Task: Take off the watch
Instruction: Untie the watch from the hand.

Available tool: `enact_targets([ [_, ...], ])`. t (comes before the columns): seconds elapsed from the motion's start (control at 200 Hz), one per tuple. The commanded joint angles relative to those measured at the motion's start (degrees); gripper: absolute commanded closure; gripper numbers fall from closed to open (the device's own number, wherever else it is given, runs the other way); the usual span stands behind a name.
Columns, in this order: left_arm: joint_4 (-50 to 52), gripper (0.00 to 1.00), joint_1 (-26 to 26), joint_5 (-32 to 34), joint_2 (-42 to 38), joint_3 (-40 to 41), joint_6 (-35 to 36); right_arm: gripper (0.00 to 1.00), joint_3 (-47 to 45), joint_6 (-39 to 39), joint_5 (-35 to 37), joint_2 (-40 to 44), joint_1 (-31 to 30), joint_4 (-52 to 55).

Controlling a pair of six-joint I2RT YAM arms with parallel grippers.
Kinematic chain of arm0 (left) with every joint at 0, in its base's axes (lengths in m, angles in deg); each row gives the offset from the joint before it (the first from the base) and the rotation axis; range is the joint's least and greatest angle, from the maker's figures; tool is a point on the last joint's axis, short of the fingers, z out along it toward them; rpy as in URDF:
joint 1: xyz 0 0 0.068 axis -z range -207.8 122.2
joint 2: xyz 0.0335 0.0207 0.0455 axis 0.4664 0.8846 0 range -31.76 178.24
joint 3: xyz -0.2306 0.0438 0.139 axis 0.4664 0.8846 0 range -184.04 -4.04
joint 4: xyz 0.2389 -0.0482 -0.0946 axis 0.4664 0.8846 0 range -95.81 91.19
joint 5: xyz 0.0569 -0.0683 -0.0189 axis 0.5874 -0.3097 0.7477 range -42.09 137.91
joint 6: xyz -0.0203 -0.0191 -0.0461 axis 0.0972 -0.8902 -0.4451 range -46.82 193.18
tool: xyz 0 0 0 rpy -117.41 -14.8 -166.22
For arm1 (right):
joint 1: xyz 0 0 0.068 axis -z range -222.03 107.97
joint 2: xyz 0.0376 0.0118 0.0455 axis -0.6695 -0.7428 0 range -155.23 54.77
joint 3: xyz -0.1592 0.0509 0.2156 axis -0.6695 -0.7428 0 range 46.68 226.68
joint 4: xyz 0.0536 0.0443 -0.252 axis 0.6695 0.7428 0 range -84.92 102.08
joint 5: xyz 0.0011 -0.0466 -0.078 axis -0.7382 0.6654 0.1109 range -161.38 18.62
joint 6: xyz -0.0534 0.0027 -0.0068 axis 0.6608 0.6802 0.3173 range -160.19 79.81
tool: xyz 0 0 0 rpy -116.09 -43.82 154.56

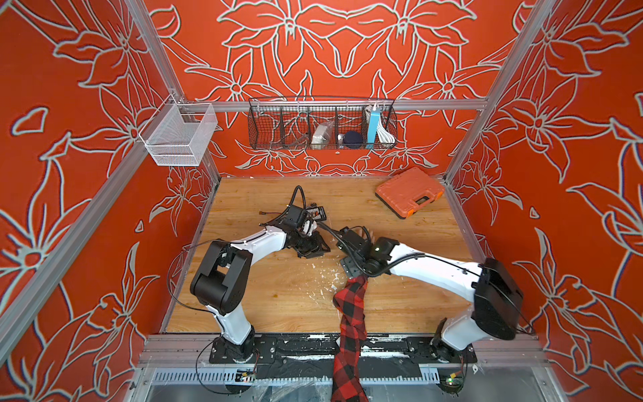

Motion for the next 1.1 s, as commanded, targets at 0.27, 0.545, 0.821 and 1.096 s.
enact_targets([
  [0.27,1.2,0.64,-1.5,0.1,-4.1,2.3,3.0,0.29,5.3,-2.1,22.5,-6.3,-2.3,10.7],
  [0.545,0.7,0.64,-1.5,-0.6,-3.5,2.0,2.7,0.45,1.3,-6.2,22.8,-1.9,-2.3,13.3],
  [0.821,0.7,0.64,-1.4,-1.1,-3.5,1.8,2.5,0.69,-4.7,-11.0,19.3,2.9,-2.2,9.8],
  [1.096,1.0,0.64,-1.5,-0.6,-4.5,2.1,2.5,1.00,-9.1,-11.1,13.1,9.0,-0.6,2.3],
])
